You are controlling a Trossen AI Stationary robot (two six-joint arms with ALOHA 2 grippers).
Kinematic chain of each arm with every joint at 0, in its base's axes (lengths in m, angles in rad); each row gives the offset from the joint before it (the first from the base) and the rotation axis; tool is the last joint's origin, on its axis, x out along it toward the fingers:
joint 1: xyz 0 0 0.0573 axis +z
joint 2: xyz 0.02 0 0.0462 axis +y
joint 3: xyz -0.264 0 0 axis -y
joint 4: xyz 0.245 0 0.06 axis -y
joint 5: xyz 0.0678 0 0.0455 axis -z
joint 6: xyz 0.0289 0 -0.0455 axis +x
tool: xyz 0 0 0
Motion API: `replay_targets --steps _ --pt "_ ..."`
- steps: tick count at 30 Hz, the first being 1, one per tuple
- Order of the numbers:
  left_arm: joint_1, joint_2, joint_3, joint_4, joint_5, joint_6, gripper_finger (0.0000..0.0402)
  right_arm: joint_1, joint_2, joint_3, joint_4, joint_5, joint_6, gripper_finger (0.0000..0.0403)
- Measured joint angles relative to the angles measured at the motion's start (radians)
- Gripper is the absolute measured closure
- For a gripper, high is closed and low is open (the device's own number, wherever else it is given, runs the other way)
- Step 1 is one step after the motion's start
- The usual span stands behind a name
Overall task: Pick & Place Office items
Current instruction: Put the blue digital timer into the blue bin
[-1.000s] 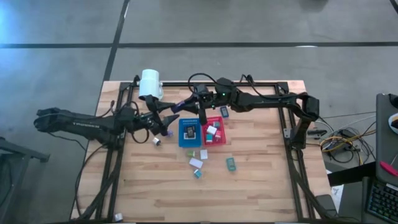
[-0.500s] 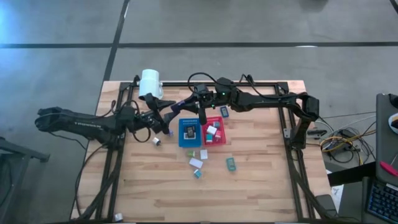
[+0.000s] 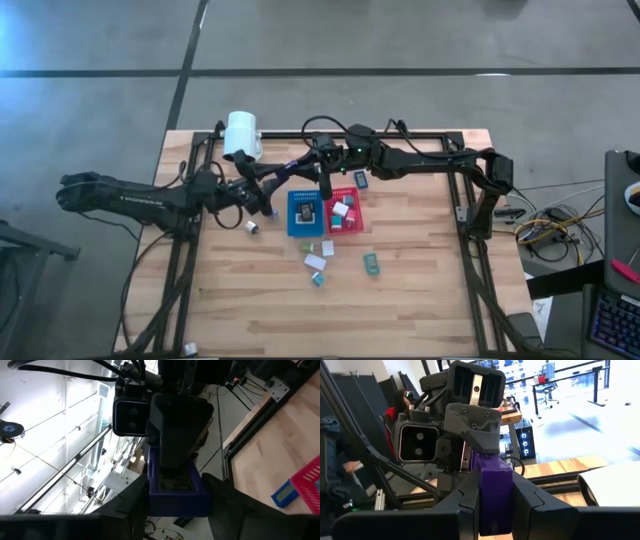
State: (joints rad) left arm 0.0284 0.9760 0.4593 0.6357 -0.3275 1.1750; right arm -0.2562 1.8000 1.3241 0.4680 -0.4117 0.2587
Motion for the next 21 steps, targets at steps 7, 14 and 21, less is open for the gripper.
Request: replay_targets --steps 7,14,21 --pt "-0.001 0.0 -0.006 -0.023 0.003 -0.005 0.0242 -0.002 0.0 -0.005 -0.024 -0.013 -0.059 0.0286" --pt "0.0 -0.005 -0.006 -0.026 -0.014 -0.03 0.0242 -0.006 -0.019 -0.009 -0.028 -0.019 -0.094 0.0203" --pt "0.0 -0.058 -0.007 -0.053 -0.04 -0.143 0.0242 -0.011 -0.118 -0.063 -0.083 -0.019 -0.163 0.0161"
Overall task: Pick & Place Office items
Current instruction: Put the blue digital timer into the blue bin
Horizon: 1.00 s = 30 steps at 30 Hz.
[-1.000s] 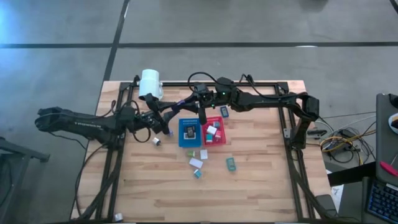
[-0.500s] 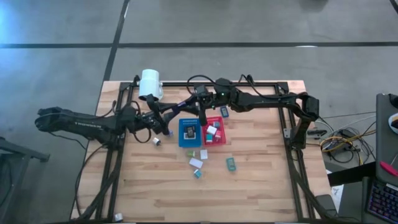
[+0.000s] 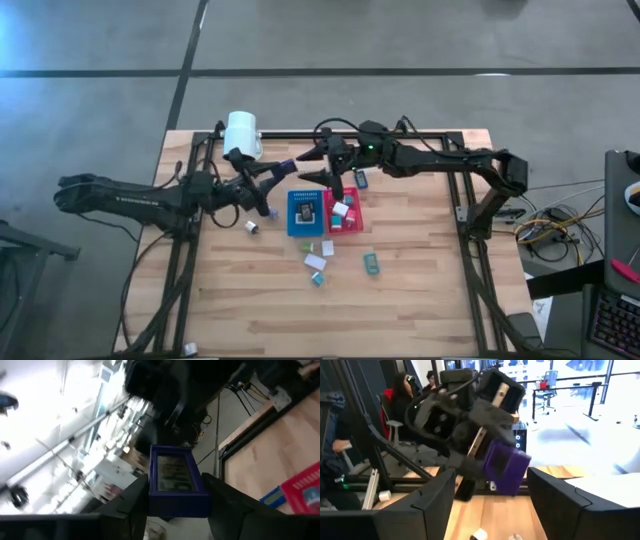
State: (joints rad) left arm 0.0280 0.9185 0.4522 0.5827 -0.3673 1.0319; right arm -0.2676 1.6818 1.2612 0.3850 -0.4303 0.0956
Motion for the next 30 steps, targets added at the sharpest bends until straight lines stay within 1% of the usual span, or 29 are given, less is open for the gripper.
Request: replay_targets --steps 4,8,10,12,15,19,22,25,28,30 --pt "0.0 -0.084 0.0 -0.127 0.007 -0.15 0.0242 0.002 -0.102 -0.101 -0.033 0.019 -0.073 0.0161" --pt "0.001 -0.192 0.0 -0.316 0.044 -0.309 0.0242 0.021 -0.229 -0.265 -0.029 0.105 -0.175 0.0169" --pt "0.001 -0.244 0.0 -0.398 0.078 -0.412 0.0242 0.027 -0.301 -0.362 0.008 0.135 -0.205 0.0172" --pt "0.001 -0.292 0.0 -0.461 0.117 -0.514 0.0242 0.029 -0.377 -0.462 0.063 0.141 -0.205 0.0175" --pt "0.001 -0.347 -0.001 -0.538 0.165 -0.624 0.0242 0.031 -0.491 -0.599 0.137 0.143 -0.187 0.0177" --pt "0.001 -0.399 -0.036 -0.554 0.205 -0.727 0.0242 0.032 -0.636 -0.764 0.187 0.153 -0.179 0.0177" --pt "0.001 -0.431 -0.073 -0.552 0.211 -0.777 0.0242 0.037 -0.738 -0.864 0.214 0.209 -0.151 0.0177" --pt "0.002 -0.467 -0.124 -0.542 0.212 -0.81 0.0242 0.036 -0.84 -0.949 0.228 0.254 -0.143 0.0177" --pt "0.002 -0.499 -0.168 -0.527 0.215 -0.845 0.0242 0.036 -0.933 -1.024 0.228 0.258 -0.145 0.0182" --pt "0.002 -0.52 -0.196 -0.524 0.215 -0.865 0.0242 0.036 -0.986 -1.065 0.231 0.258 -0.133 0.0194"
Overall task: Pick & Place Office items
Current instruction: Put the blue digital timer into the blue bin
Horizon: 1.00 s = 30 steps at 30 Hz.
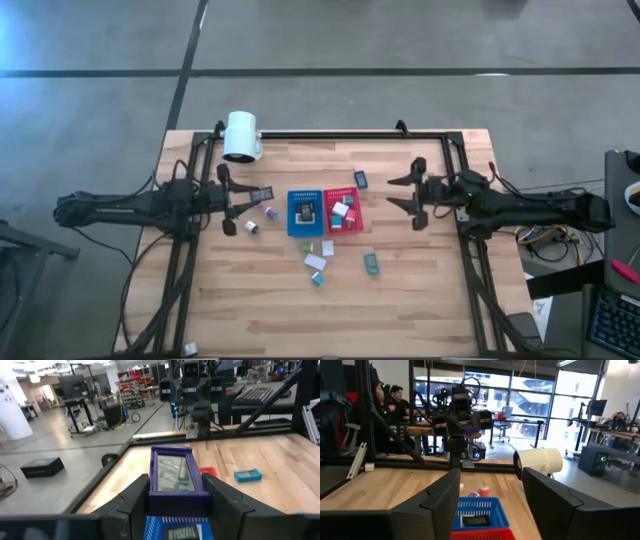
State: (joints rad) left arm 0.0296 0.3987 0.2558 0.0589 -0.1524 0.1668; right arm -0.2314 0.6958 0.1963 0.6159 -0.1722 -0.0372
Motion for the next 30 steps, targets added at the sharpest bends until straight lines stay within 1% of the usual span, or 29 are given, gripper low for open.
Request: replay_targets --steps 3,7,12,14,18,23,27,30 --pt "0.0 -0.035 -0.041 0.001 0.0 -0.017 0.0242 0.0 -0.067 -0.047 0.0 0.014 -0.011 0.0224" --pt "0.0 -0.086 -0.102 0.016 0.0 -0.031 0.0242 0.0 -0.128 -0.078 0.0 0.019 -0.031 0.0281" --pt "0.0 -0.139 -0.173 0.046 -0.001 -0.06 0.0242 0.0 -0.146 -0.093 -0.003 0.019 -0.052 0.0363" --pt "0.0 -0.156 -0.191 0.046 -0.001 -0.071 0.0242 0.0 -0.141 -0.092 0.003 0.022 -0.052 0.0386" --pt "0.001 -0.175 -0.207 0.051 -0.001 -0.091 0.0242 0.0 -0.125 -0.083 0.008 0.023 -0.045 0.039" --pt "0.001 -0.162 -0.195 0.051 -0.001 -0.105 0.0242 0.0 -0.104 -0.075 0.016 0.026 -0.048 0.039" --pt "0.001 -0.104 -0.129 0.053 -0.001 -0.075 0.0242 -0.001 -0.084 -0.075 0.037 0.03 -0.066 0.039" --pt "0.002 -0.011 -0.057 0.041 -0.002 -0.066 0.0242 -0.001 -0.066 -0.075 0.059 0.044 -0.064 0.039"
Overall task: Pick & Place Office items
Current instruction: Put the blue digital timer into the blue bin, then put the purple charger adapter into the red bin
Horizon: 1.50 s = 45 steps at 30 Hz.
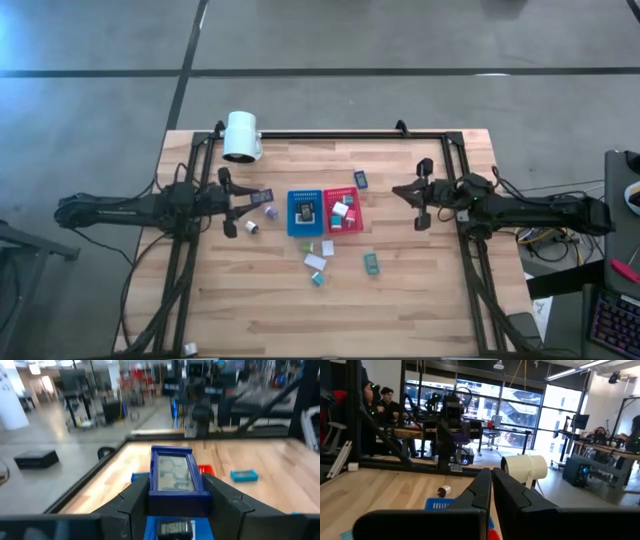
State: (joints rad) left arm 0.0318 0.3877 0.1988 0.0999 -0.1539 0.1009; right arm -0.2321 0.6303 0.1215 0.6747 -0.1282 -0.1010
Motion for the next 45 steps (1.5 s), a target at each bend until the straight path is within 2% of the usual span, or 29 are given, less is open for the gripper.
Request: replay_targets --steps 7,12,15,20,24,29,35,37,42,45 --pt "0.024 0.352 0.207 -0.169 0.004 0.018 0.0242 0.0 0.041 0.003 0.013 0.001 0.002 0.039" --pt "0.05 0.629 0.318 -0.175 0.111 0.066 0.0242 0.0 0.055 0.003 0.012 0.001 0.004 0.039" --pt "0.065 0.778 0.388 -0.176 0.133 0.078 0.0242 0.0 0.054 0.003 0.011 0.001 0.004 0.039" --pt "0.093 0.977 0.491 -0.176 0.155 0.113 0.0242 0.0 0.054 0.003 0.01 0.0 0.004 0.039" --pt "0.109 1.089 0.545 -0.176 0.174 0.128 0.0242 0.0 0.054 0.003 0.01 0.0 0.004 0.039" --pt "0.118 1.171 0.575 -0.183 0.177 0.139 0.0243 0.0 0.054 0.003 0.009 0.0 -0.001 0.039" --pt "0.121 1.181 0.576 -0.183 0.177 0.136 0.0242 -0.002 0.054 0.003 0.003 0.0 -0.003 0.039" --pt "0.121 1.171 0.575 -0.184 0.177 0.135 0.0217 -0.002 0.054 0.003 0.003 0.0 -0.003 0.039" --pt "0.121 1.138 0.575 -0.183 0.171 0.132 0.0111 -0.002 0.054 0.003 0.003 0.0 -0.004 0.039" --pt "0.121 1.108 0.574 -0.194 0.17 0.131 0.0072 -0.002 0.054 0.003 0.002 0.0 -0.004 0.039"
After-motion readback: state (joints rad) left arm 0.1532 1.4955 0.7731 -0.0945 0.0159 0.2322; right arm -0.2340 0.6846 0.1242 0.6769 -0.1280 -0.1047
